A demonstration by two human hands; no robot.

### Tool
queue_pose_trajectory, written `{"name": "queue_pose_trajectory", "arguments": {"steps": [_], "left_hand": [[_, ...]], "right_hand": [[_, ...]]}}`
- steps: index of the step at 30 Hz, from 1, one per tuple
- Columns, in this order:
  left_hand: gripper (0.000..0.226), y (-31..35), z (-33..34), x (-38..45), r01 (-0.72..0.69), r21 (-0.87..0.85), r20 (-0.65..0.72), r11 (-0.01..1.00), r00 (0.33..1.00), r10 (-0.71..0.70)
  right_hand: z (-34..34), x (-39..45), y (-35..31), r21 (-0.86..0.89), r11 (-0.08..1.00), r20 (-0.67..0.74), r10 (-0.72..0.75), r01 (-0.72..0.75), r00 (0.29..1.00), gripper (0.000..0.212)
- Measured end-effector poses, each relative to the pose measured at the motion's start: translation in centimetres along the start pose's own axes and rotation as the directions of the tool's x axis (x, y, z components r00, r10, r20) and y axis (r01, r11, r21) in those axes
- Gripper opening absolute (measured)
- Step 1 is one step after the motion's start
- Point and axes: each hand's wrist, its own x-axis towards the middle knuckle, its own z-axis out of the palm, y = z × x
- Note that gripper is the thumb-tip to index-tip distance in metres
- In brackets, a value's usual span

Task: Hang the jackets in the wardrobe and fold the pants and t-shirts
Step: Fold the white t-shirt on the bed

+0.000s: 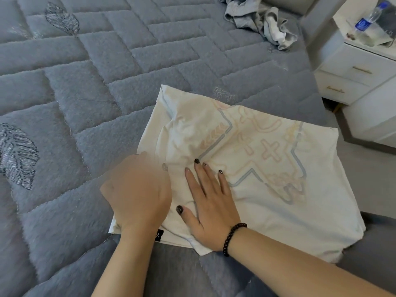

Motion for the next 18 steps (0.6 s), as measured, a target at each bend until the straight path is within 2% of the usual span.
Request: {"name": "queue_pose_trajectory", "arguments": {"steps": [4,6,8,10,12,13,14,15,17,18], "left_hand": [[0.056,0.5,-0.8,0.0,0.032,-0.053,0.035,0.998,0.999,-0.030],[0.058,0.7,-1.1,0.1,0.063,-0.081,0.070,0.995,0.996,-0.057],[0.059,1.1,-1.6,0.2,0.108,-0.085,0.087,0.991,0.991,-0.100],[0.053,1.5,-2.4,0.5,0.196,-0.126,0.118,0.972,0.976,-0.181],[0.039,2.1,-3.3,2.2,0.312,-0.180,0.190,0.933,0.941,-0.278],[0.028,2.2,-3.5,3.7,0.369,-0.199,0.273,0.908,0.910,-0.311],[0.016,2.3,-3.5,5.6,0.451,-0.230,0.390,0.862,0.854,-0.343],[0.014,2.2,-3.4,7.8,0.556,-0.286,0.510,0.781,0.778,-0.367],[0.025,2.9,-3.5,11.5,0.771,-0.342,0.716,0.537,0.584,-0.382],[0.027,3.3,-3.3,12.9,0.809,-0.349,0.770,0.473,0.535,-0.348]], "right_hand": [[-1.4,0.2,0.3,0.097,0.995,0.078,-0.033,0.026,0.996,0.071],[-2.8,0.3,1.0,0.257,0.966,0.135,-0.071,0.035,0.988,0.068],[-4.4,-0.1,2.0,0.468,0.884,0.160,-0.080,-0.005,0.984,0.060],[-5.3,-1.0,3.1,0.603,0.797,0.127,-0.050,-0.037,0.991,0.048],[-5.4,-1.9,3.6,0.600,0.799,0.013,-0.046,0.029,0.999,0.036],[-5.2,-2.2,3.3,0.576,0.814,-0.063,-0.046,0.074,0.997,0.030],[-5.1,-2.2,2.8,0.576,0.812,-0.126,-0.030,0.098,0.992,0.027],[-5.1,-2.0,2.1,0.610,0.788,-0.149,0.013,0.081,0.989,0.025],[-5.2,-1.1,0.7,0.717,0.697,-0.122,0.078,0.033,0.989,0.024],[-5.2,-0.6,0.0,0.741,0.670,-0.104,0.054,0.041,0.993,0.022]]}}
